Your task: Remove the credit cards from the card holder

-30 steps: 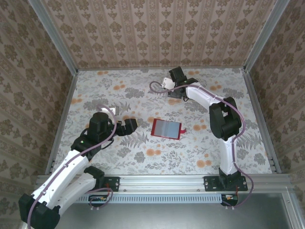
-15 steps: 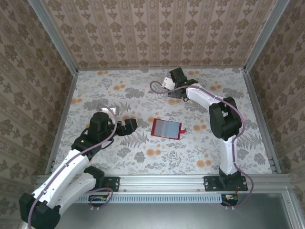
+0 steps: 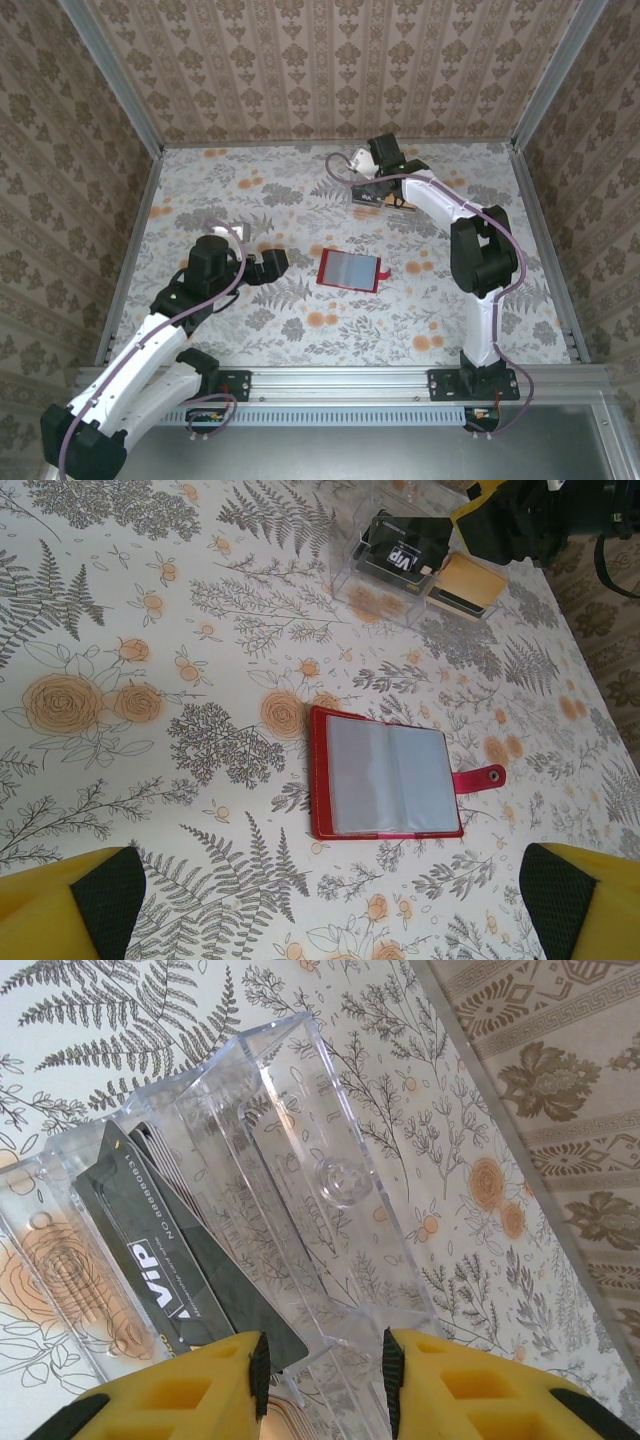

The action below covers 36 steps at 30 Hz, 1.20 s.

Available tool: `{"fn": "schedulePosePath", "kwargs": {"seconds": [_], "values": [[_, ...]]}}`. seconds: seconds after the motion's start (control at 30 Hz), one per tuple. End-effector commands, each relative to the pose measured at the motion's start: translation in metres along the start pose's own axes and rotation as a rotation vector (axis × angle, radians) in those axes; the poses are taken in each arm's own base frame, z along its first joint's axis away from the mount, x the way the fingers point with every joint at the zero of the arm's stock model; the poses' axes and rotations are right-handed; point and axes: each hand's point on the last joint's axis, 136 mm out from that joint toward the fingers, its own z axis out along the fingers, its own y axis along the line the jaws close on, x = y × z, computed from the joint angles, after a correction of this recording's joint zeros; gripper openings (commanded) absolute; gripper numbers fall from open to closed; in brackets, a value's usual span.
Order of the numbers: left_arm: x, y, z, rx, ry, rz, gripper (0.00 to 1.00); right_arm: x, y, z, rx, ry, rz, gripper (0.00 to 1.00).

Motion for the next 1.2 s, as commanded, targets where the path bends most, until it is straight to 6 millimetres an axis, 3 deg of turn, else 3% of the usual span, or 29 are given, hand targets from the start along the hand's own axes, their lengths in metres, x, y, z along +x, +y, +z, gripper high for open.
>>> {"fn": "schedulePosePath", "kwargs": {"seconds": [0.0, 0.3, 0.5, 0.63, 0.8, 1.03, 1.17], "values": [[-0.001, 0.002, 0.001, 0.005, -0.013, -0.003, 1.00, -0.015, -0.013, -0.013, 0.008, -0.049, 0.060, 0.39], [-0.001, 0.002, 0.002, 0.006, -0.006, -0.004, 1.00, 0.003, -0.011, 0.008, 0.038, 0.049, 0.052, 0.36], [-0.001, 0.002, 0.003, 0.009, -0.005, -0.007, 1.00, 0.024, 0.003, 0.015, 0.026, 0.091, 0.027, 0.36], [-0.001, 0.001, 0.003, 0.012, -0.007, -0.009, 1.00, 0.028, 0.003, 0.015, 0.030, 0.099, 0.028, 0.36], [-0.001, 0.001, 0.003, 0.012, -0.006, -0.011, 1.00, 0.025, 0.001, 0.014, 0.026, 0.098, 0.031, 0.35], [-0.002, 0.001, 0.002, 0.015, -0.008, -0.012, 1.00, 0.001, -0.011, -0.010, 0.022, 0.004, 0.110, 0.32], [-0.001, 0.001, 0.003, 0.015, -0.008, -0.016, 1.00, -0.005, -0.013, -0.013, 0.007, -0.007, 0.154, 0.30]]}}
